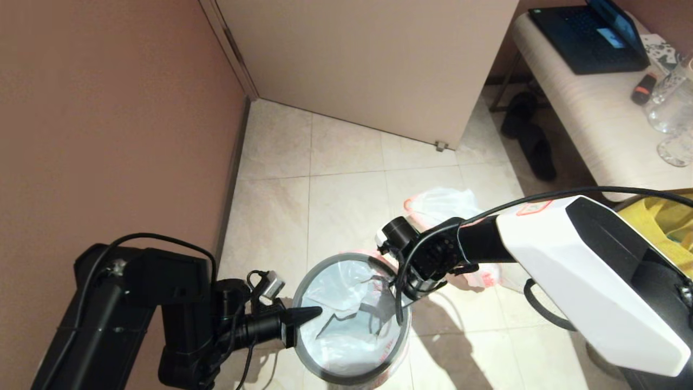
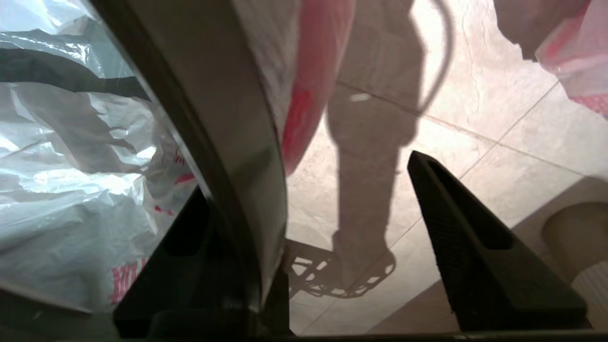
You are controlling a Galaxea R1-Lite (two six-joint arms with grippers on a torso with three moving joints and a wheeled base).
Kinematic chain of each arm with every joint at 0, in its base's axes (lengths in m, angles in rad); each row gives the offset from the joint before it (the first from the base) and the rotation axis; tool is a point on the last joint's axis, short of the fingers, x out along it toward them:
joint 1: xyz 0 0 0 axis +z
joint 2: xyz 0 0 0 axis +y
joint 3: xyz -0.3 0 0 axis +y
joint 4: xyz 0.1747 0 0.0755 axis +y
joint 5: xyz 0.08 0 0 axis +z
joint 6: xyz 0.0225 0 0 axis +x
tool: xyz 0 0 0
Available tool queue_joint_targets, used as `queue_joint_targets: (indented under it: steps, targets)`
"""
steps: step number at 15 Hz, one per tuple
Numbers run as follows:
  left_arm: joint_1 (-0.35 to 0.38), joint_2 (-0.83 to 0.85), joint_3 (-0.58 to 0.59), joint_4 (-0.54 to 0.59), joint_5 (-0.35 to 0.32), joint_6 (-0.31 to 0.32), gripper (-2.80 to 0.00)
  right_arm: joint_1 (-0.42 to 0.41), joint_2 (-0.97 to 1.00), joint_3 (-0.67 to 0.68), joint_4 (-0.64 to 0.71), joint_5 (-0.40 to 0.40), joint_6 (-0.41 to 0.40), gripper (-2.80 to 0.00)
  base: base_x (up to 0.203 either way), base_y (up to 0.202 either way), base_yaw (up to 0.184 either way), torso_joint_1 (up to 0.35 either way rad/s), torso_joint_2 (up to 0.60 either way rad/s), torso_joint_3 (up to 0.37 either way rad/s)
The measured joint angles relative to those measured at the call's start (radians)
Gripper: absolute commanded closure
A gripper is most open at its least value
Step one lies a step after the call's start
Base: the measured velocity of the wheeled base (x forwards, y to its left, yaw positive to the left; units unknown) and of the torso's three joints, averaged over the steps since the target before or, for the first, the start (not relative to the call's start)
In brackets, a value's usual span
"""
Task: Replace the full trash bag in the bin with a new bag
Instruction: Place the trash can ring on the trash can
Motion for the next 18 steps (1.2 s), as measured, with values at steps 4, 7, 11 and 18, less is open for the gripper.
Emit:
queue_joint_targets:
  steps: [4, 7, 11, 18]
  targets:
    - [-0.007, -0.054, 0.009, 0.004, -0.003, 0.003, 0.0, -0.002, -0.077, 0.074, 0.006, -0.003, 0.022, -2.8, 0.0, 0.0, 0.0, 0.0, 0.0, 0.0]
    - [-0.021, -0.107, 0.01, 0.004, -0.004, -0.006, 0.0, -0.001, -0.125, 0.103, 0.006, 0.0, 0.022, -2.8, 0.0, 0.0, 0.0, 0.0, 0.0, 0.0]
    - [-0.021, -0.147, 0.01, 0.001, -0.007, -0.021, 0.0, 0.003, -0.179, 0.118, 0.007, 0.001, 0.023, -2.8, 0.0, 0.0, 0.0, 0.0, 0.0, 0.0]
    - [-0.022, -0.139, 0.008, -0.001, -0.01, -0.021, 0.0, 0.007, -0.24, 0.188, -0.004, 0.02, 0.066, 0.0, 0.0, 0.0, 0.0, 0.0, 0.0, 0.0]
